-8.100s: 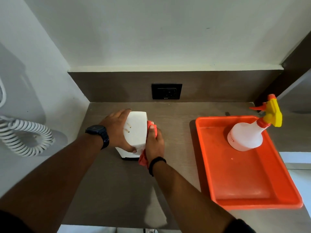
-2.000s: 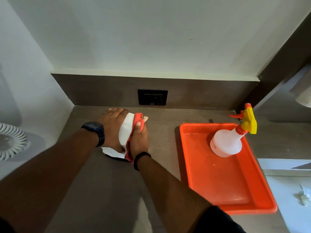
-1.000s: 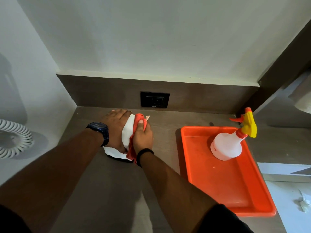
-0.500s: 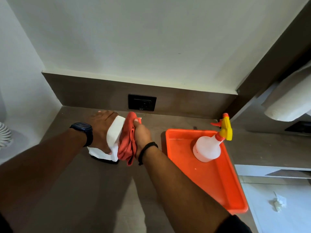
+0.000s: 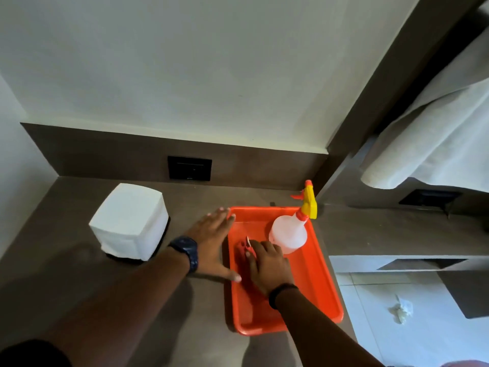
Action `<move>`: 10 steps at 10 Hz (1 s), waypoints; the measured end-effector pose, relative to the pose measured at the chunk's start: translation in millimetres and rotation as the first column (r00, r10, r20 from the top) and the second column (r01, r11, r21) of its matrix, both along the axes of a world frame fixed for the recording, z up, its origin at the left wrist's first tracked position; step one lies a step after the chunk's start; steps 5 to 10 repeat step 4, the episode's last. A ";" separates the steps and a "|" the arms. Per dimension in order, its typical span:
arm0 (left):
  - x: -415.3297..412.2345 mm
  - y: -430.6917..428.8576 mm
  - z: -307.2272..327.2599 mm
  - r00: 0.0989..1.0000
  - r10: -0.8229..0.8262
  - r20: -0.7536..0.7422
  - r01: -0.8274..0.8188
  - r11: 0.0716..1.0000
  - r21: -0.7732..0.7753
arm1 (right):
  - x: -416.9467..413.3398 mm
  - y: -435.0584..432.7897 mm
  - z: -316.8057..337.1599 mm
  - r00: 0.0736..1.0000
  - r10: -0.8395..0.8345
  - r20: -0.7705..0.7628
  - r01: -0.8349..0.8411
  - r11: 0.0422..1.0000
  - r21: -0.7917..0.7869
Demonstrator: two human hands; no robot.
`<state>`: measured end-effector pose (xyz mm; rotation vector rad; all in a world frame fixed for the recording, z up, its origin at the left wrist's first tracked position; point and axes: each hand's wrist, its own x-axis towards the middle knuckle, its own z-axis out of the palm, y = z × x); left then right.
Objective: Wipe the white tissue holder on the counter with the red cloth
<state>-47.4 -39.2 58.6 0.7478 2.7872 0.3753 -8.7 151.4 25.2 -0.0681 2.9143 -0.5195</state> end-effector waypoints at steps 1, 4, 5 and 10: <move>13.8 21.6 -24.7 0.993 -0.036 0.111 0.043 0.997 -0.061 | 11.2 12.5 -19.4 0.990 0.111 0.082 -0.121 0.984 0.128; 23.2 30.2 -36.9 0.986 -0.031 0.161 0.051 0.992 -0.118 | 18.2 16.4 -33.5 0.975 0.200 0.099 -0.215 0.960 0.181; 23.2 30.2 -36.9 0.986 -0.031 0.161 0.051 0.992 -0.118 | 18.2 16.4 -33.5 0.975 0.200 0.099 -0.215 0.960 0.181; 23.2 30.2 -36.9 0.986 -0.031 0.161 0.051 0.992 -0.118 | 18.2 16.4 -33.5 0.975 0.200 0.099 -0.215 0.960 0.181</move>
